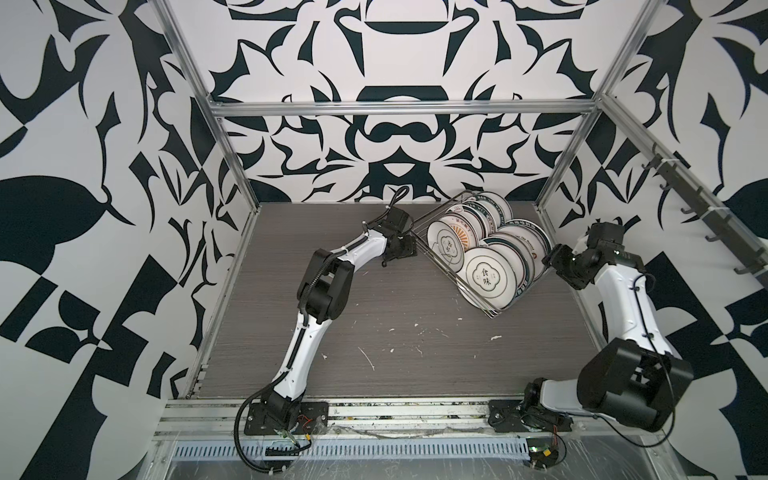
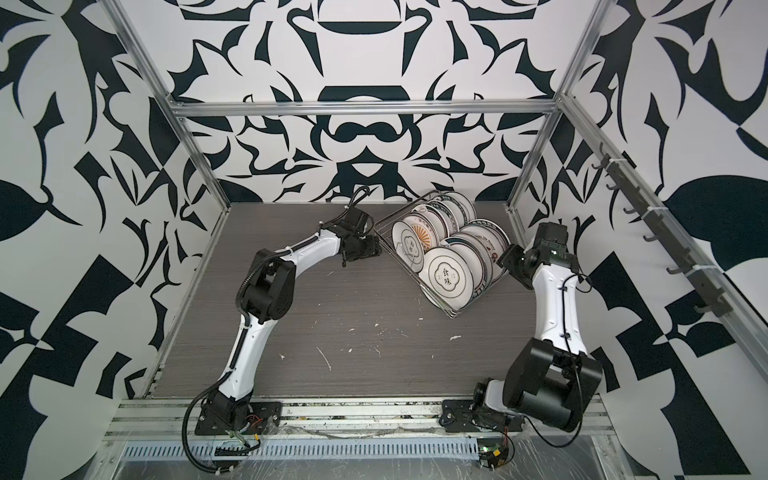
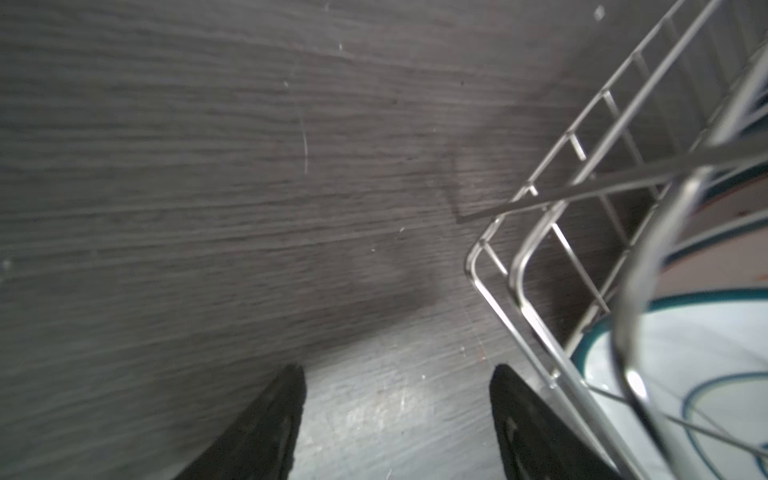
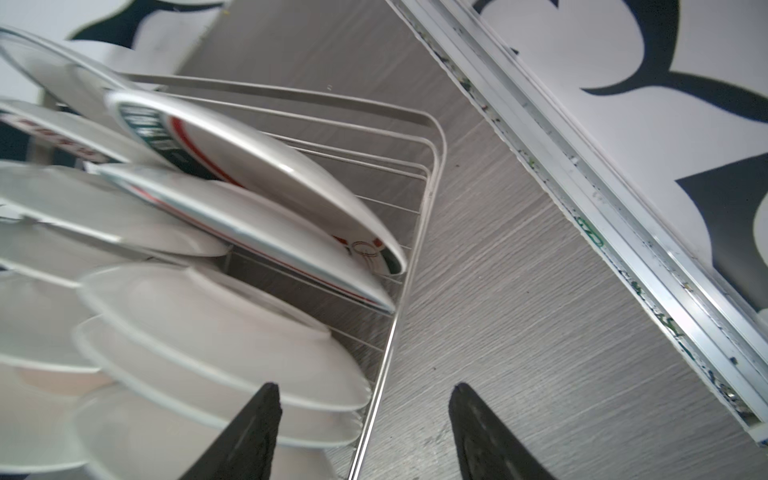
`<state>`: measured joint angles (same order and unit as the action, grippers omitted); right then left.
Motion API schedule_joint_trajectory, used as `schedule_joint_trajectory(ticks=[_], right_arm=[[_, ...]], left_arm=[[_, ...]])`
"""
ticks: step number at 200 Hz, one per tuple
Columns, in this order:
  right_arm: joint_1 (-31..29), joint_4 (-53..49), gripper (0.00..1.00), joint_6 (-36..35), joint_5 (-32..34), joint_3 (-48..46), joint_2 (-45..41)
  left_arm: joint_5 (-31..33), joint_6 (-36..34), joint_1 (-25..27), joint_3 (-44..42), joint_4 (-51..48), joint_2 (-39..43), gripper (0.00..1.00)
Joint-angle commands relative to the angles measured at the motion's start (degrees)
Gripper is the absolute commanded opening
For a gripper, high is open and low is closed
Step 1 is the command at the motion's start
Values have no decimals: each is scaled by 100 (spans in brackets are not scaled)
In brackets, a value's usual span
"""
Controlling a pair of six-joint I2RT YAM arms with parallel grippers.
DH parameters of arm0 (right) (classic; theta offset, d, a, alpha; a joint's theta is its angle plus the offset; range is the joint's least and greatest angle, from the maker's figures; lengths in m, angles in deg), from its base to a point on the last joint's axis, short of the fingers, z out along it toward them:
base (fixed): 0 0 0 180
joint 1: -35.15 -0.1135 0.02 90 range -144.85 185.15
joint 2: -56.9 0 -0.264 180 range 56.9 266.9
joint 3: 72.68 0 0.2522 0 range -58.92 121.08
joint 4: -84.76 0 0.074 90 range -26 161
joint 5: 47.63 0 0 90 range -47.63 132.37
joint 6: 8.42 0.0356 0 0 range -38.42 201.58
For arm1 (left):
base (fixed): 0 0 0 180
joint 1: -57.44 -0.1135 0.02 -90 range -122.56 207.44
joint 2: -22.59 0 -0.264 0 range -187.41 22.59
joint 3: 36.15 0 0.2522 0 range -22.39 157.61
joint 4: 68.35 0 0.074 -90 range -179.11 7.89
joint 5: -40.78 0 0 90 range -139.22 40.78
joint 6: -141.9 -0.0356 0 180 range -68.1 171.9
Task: Unload the plates from the dish rack
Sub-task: 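Lower the right gripper onto the nearest plate rim while the left draws back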
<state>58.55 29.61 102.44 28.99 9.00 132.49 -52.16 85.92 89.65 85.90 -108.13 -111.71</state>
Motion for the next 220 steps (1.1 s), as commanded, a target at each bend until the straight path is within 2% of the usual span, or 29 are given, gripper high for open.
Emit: schedule_joint_trajectory(ticks=[1, 30, 51, 60, 64, 95, 108, 160, 220], right_arm=[[7, 54, 69, -23, -478, -19, -476], [-31, 264, 69, -9, -1114, -127, -857], [-288, 299, 69, -26, -1324, -156, -961], [-483, 257, 69, -76, -1272, -131, -939], [-591, 227, 69, -118, -1231, -110, -914], [-1588, -68, 67, -415, -576, 153, -492], [-1810, -148, 67, -472, -332, 245, -320], [-1927, -122, 65, -631, -2, 301, 2], [-1994, -41, 61, -814, -113, 292, 425]], left_arm=[[321, -32, -118, -569, 17, 634, 80], [500, -21, -233, -1554, 132, 1401, 84], [611, 58, -343, -2360, 298, 2062, 84], [659, 98, -397, -2648, 307, 2347, 84], [690, 111, -420, -2772, 315, 2474, 88], [830, 140, -507, -3515, 190, 3405, 91], [826, 149, -519, -3756, 101, 3750, 92], [825, 138, -528, -4704, -1, 5065, 95], [1438, 398, -534, -5002, -401, 5980, 98]])
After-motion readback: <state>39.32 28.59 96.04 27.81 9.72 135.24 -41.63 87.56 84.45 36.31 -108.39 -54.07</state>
